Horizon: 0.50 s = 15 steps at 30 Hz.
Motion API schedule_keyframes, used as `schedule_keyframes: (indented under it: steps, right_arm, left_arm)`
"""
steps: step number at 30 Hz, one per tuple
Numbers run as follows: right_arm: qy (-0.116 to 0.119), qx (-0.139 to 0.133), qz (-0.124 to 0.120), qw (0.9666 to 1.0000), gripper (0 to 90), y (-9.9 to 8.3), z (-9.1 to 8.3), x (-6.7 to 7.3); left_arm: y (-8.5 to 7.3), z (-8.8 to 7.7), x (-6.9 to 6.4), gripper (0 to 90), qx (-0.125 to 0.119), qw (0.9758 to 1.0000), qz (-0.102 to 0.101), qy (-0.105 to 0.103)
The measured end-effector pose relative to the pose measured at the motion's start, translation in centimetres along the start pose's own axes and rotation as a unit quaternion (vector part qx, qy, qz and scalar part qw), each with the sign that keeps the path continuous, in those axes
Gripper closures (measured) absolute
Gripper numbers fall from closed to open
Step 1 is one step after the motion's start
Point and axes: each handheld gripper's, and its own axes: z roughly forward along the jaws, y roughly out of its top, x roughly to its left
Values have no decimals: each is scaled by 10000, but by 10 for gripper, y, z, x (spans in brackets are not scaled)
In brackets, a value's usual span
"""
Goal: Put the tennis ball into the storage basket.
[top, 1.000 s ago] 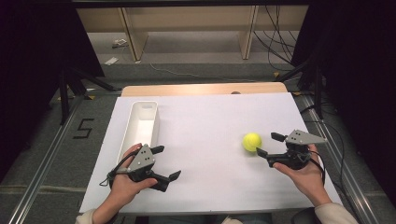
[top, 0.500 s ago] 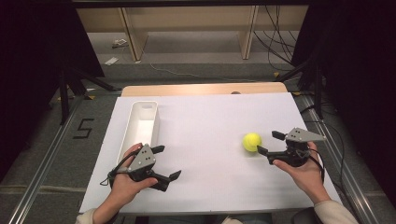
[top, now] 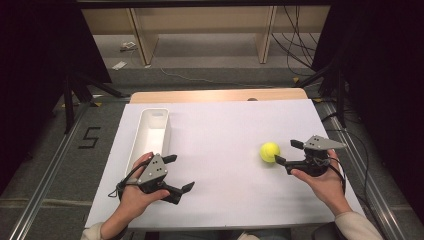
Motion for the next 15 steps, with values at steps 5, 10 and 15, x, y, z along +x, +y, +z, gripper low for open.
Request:
schedule_keyframes:
  steps: [5,10,15]
  right_arm:
    - [7,20,-5,10000,154,0,2,0]
    - [48,56,0,10000,154,0,3,0]
    - [83,132,-20,9999,154,-1,5,-1]
  left_arm:
    - [1,4,-1,0,-20,10000,21,-55]
    - [1,5,0,0,10,10000,46,-38]
    - [1,5,0,0,-3,10000,37,-42]
